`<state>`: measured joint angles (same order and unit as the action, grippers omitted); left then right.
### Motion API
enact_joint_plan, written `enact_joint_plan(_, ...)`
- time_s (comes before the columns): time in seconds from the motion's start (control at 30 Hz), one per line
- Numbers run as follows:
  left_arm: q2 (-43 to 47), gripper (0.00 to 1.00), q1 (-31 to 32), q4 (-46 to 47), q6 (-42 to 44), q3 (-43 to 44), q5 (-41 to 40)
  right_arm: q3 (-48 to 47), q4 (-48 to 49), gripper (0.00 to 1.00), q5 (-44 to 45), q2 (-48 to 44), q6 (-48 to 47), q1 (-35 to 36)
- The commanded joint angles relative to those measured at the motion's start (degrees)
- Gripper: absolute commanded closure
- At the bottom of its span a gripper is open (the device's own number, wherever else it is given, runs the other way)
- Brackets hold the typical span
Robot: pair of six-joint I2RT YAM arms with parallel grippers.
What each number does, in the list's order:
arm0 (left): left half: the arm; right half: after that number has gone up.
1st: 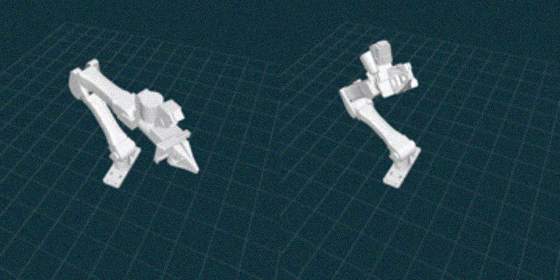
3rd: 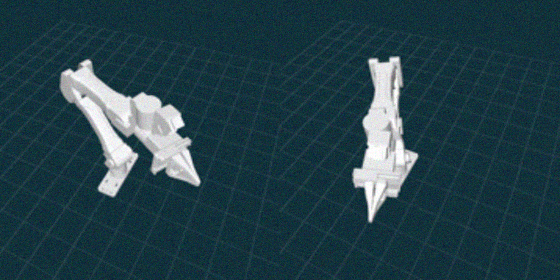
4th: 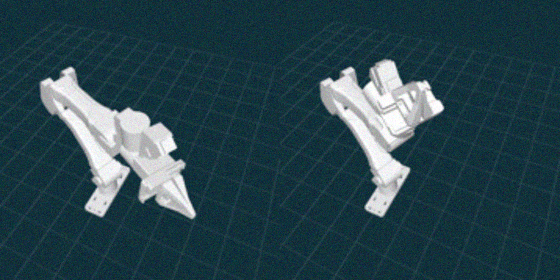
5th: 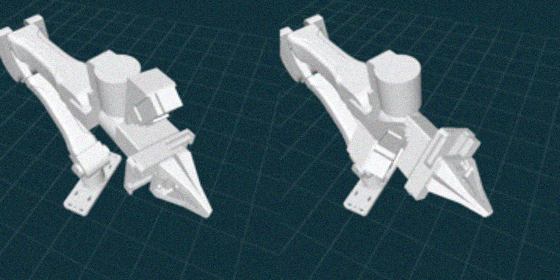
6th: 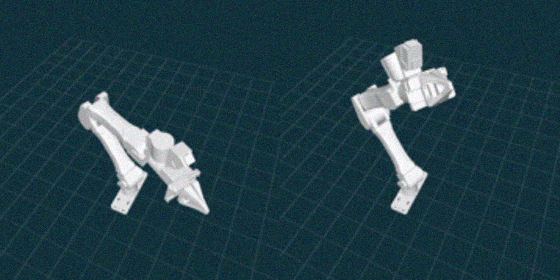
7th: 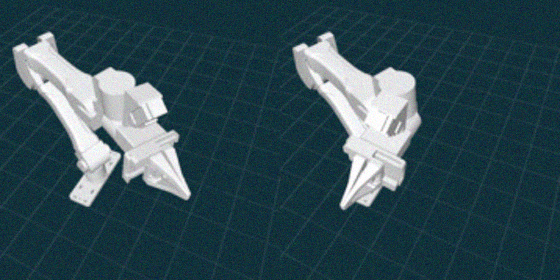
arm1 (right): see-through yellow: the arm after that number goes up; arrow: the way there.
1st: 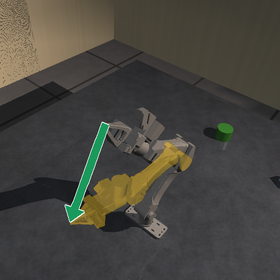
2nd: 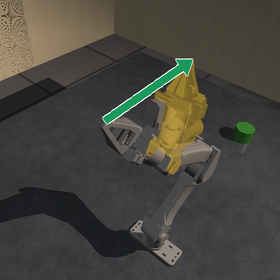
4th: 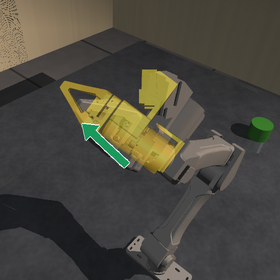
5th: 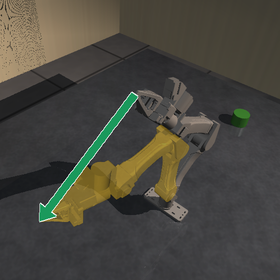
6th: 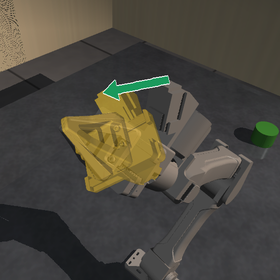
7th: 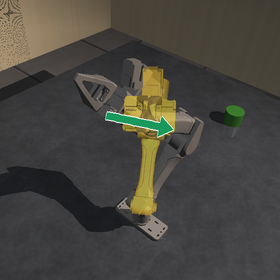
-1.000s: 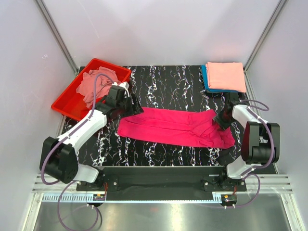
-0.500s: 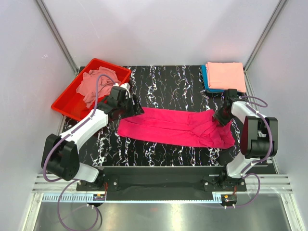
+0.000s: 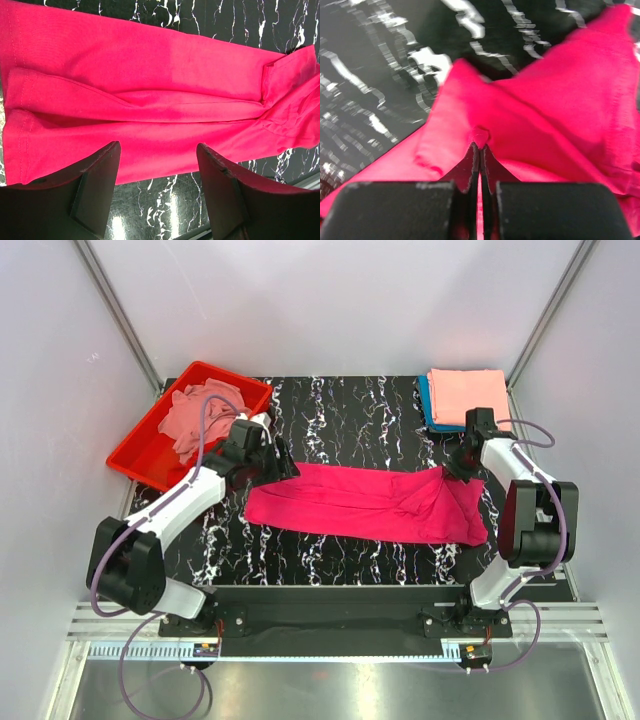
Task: Fold and stack the t-shirts
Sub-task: Fold the tshirt
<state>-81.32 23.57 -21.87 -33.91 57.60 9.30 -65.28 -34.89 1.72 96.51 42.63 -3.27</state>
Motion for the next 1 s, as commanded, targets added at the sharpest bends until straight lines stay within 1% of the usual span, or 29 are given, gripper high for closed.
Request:
enact_joint_plan(0.0,-0.6,0.33,0.1,3.1,0.1,-0.2,2.1,-3.5,-0.3,1.00,-3.1,0.1,-3.9,1.3)
enact_joint_plan(0.1,-1.0,0.33,0.2,3.1,0.2,0.1,2.4,-2.8,1.3,1.00,-6.3,0.4,-7.0,1.7)
enact_joint_plan(0.17,-1.2,0.32,0.3,3.1,0.2,0.1,2.4,-1.5,3.5,1.00,-8.6,0.0,-8.0,1.9)
enact_joint_plan(0.23,-1.1,0.32,0.3,3.1,0.2,0.0,2.1,-0.8,5.8,1.00,-11.5,-0.8,-11.0,2.2)
enact_joint_plan(0.4,-2.1,0.32,0.5,1.0,0.2,0.7,-0.6,-2.0,5.4,1.00,-11.1,-0.3,-15.6,2.7)
enact_joint_plan(0.5,-2.4,0.32,0.5,0.8,0.1,0.8,-1.2,-2.3,7.0,1.00,-13.9,-0.2,-17.9,2.7)
enact_joint_plan(0.67,-2.7,0.32,0.9,0.6,0.1,1.2,-1.2,-2.6,9.1,1.00,-15.3,-0.3,-18.9,2.7)
enact_joint_plan(0.87,-3.0,0.33,1.1,-0.2,0.2,1.9,-1.7,-4.1,9.4,0.96,-16.2,3.0,-20.5,2.7)
enact_joint_plan(0.97,-2.9,0.33,1.3,-0.3,0.2,1.7,-1.7,-4.0,10.5,0.96,-17.8,3.8,-21.1,2.7)
